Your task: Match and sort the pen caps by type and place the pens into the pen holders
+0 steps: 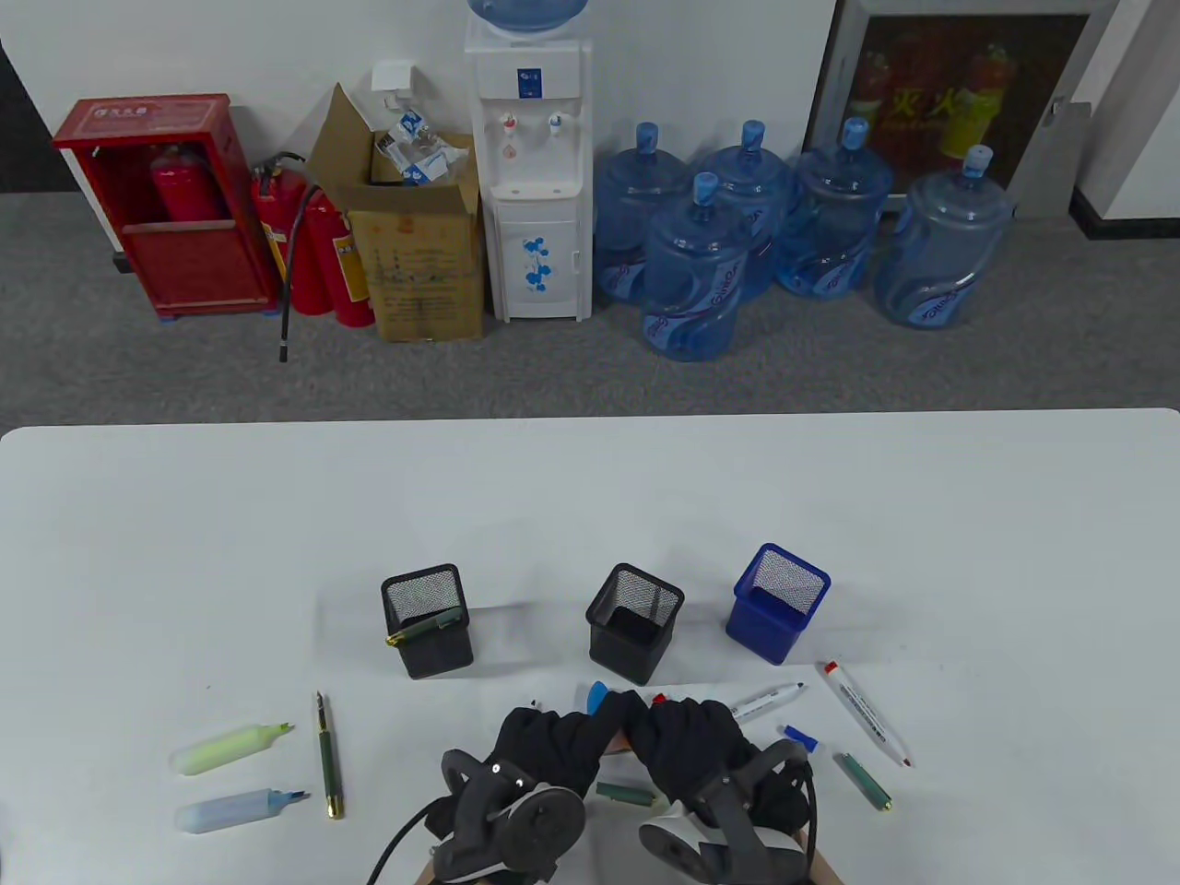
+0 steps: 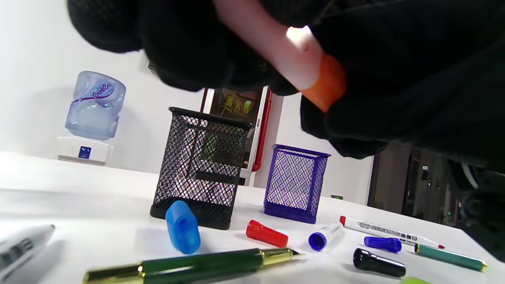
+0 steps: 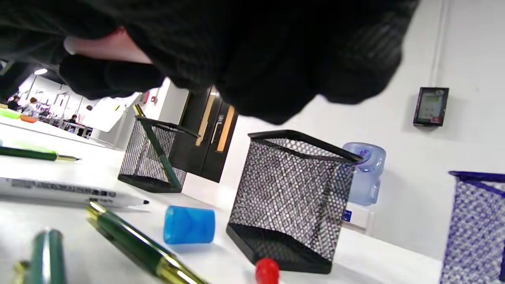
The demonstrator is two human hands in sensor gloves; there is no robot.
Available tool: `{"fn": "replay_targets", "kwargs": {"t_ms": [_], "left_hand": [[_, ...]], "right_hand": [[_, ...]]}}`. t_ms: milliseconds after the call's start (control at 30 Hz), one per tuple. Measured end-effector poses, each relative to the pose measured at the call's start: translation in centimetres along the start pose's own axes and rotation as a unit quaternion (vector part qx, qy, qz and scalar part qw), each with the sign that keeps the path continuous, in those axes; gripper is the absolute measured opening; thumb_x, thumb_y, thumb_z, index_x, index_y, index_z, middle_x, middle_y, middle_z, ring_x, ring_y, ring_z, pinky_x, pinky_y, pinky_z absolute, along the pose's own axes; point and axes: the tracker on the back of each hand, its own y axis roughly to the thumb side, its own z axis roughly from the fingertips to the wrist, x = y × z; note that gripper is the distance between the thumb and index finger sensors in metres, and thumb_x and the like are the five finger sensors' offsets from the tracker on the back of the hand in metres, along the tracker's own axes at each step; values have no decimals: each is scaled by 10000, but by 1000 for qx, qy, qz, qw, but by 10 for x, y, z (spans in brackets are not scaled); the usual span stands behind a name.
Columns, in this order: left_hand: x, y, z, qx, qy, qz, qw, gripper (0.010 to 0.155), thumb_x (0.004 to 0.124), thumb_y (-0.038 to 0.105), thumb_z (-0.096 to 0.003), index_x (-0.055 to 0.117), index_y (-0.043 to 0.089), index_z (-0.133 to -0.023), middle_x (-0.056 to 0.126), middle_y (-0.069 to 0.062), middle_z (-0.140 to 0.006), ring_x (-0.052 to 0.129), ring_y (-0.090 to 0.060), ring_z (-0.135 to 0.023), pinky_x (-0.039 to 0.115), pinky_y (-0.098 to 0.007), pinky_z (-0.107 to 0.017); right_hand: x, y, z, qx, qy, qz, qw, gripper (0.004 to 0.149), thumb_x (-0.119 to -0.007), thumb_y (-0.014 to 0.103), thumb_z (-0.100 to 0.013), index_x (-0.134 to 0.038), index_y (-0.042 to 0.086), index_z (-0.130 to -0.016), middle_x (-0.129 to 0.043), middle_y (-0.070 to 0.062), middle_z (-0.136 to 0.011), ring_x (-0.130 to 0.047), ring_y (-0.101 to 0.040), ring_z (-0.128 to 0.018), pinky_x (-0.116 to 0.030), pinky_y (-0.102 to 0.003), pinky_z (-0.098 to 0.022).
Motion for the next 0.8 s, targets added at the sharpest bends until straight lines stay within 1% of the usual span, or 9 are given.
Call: {"fn": "replay_targets", "kwargs": {"t_ms": [100, 200, 300, 333, 400, 500, 633, 700, 800], "left_hand": [[-2, 0, -1, -5, 7, 12, 1000, 654, 662, 268, -423, 495, 288, -1055, 911, -13, -819, 972, -275, -448, 783, -561, -579], [2, -3, -2, -7, -10, -4, 1000, 652, 653, 286, -429, 479, 301, -1058, 902, 16, -835, 973, -256, -474, 775, -549, -597], [7, -8, -2, -16, -20, -6, 1000, 653, 631, 316, -437, 445, 333, -1063, 880, 77, -873, 983, -215, -549, 755, -551, -644], [6, -10, -3, -24, -19, 3, 1000, 654, 627, 325, -438, 434, 345, -1062, 871, 96, -887, 985, -207, -588, 739, -559, -668], [4, -15, -3, -39, -14, 43, 998, 657, 632, 330, -444, 416, 356, -1064, 856, 109, -924, 981, -203, -676, 701, -578, -710], [-2, -20, -1, -35, -5, 49, 998, 662, 630, 337, -445, 401, 348, -1066, 851, 101, -948, 981, -209, -733, 686, -591, -723], [-5, -21, -1, -30, -4, 6, 1000, 676, 651, 350, -444, 397, 323, -1070, 858, 95, -977, 950, -229, -847, 672, -593, -734], [-6, -21, -1, -26, -6, -17, 999, 684, 659, 361, -441, 398, 313, -1072, 854, 81, -993, 944, -228, -874, 679, -588, -731], [-8, -28, 1, -54, -20, -27, 998, 766, 675, 415, -432, 315, 288, -1097, 721, 21, -1103, 813, -291, -993, 613, -609, -760]], "right_hand": [[5, 1, -3, 4, -13, 9, 1000, 623, -805, 284, -363, -693, 165, -963, -967, -79, -666, -1031, -104, -397, -986, -374, -370], [-2, -4, -2, -9, 1, -7, 1000, 623, -800, 313, -369, -681, 207, -972, -958, -41, -687, -1036, -83, -422, -987, -351, -393], [-3, -10, -2, -18, 15, -15, 1000, 615, -771, 380, -379, -678, 279, -979, -930, 29, -735, -1038, -86, -499, -963, -350, -459], [-1, -12, -2, -27, 2, -21, 999, 603, -745, 415, -382, -690, 298, -971, -922, 60, -765, -1044, -94, -554, -958, -347, -476], [2, -18, -4, -63, -5, -78, 995, 598, -751, 420, -380, -691, 320, -967, -883, 93, -855, -1025, -122, -695, -939, -360, -522], [8, -27, -6, -110, -14, -197, 974, 593, -790, 424, -365, -711, 342, -947, -889, 109, -851, -1031, -105, -682, -943, -341, -514], [13, -32, -11, -137, -18, -267, 954, 572, -843, 393, -355, -745, 360, -918, -885, 117, -873, -1031, -101, -703, -947, -331, -518], [18, -33, -17, -140, -13, -271, 952, 558, -862, 378, -348, -769, 369, -898, -895, 108, -867, -1034, -106, -693, -946, -335, -514], [33, -40, -29, -133, -15, -201, 970, 557, -850, 374, -356, -766, 357, -907, -895, 75, -866, -1032, -116, -677, -943, -345, -507]]}}
